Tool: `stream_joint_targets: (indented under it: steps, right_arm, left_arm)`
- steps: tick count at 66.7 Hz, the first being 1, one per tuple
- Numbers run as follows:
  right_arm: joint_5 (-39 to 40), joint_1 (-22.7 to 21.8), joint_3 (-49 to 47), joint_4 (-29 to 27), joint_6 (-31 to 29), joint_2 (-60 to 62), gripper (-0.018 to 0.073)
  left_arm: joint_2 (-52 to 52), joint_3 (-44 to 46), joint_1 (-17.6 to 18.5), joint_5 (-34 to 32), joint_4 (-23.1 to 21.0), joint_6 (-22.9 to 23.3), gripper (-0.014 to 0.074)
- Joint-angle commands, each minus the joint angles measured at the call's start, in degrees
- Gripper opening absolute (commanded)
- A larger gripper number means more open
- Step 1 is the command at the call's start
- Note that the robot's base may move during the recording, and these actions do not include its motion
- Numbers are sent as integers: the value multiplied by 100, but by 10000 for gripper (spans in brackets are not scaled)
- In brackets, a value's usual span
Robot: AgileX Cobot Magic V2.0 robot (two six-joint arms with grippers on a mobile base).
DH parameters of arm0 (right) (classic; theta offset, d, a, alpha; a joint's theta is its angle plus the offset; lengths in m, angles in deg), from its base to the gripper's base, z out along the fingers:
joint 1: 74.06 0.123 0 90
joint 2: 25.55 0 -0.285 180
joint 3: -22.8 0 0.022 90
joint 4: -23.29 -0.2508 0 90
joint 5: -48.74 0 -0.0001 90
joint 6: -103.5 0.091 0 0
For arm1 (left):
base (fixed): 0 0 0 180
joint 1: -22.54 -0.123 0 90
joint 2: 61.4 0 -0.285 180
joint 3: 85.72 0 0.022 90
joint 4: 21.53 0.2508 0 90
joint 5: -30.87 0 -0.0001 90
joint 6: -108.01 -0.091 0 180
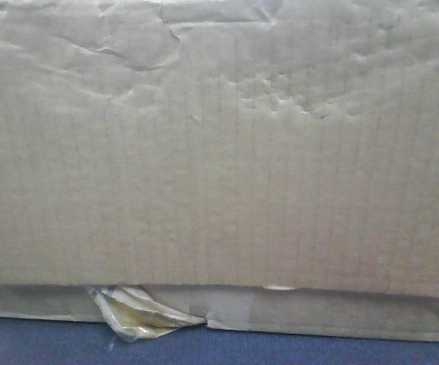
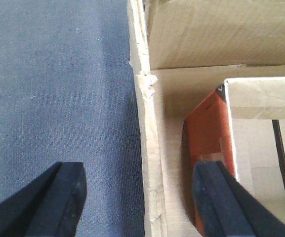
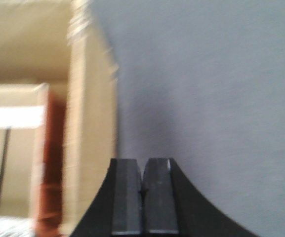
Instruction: Stack two boxes on right shelf middle
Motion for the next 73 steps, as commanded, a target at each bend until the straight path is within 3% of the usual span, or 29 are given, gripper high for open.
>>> stream_joint_targets:
  steps: [1, 13, 21, 25, 34, 37, 52, 65, 73]
  right_arm:
    - [11, 294, -39, 190, 264, -170, -141]
    - [11, 858, -49, 247, 276, -448, -141]
    - [11, 932, -49, 314, 360, -553, -127]
    - [11, 932, -49, 314, 360, -566, -43]
    - [11, 932, -49, 314, 360, -566, 260]
    - [11, 932, -49, 345, 396, -590, 296]
    - [11, 839, -49, 499, 414, -1010, 284]
    - [11, 345, -49, -82, 399, -1233, 286]
    - [11, 334, -49, -135, 290, -1315, 286]
  left_arm:
    - [-46, -3, -17, -46, -27, -26, 370]
    - [-46, -3, -17, -46, -143, -26, 370]
    - [-46, -3, -17, -46, -144, -39, 370]
    - [-46, -3, -17, -46, -144, -39, 370]
    - [-46, -3, -17, -46, -154, -62, 370]
    - [-46, -3, -17, -46, -154, -62, 370]
    - [-46, -26, -17, -46, -157, -62, 370]
    - [-46, -200, -17, -46, -259, -62, 370]
    - [-46, -395, -17, -46, -304, -62, 370]
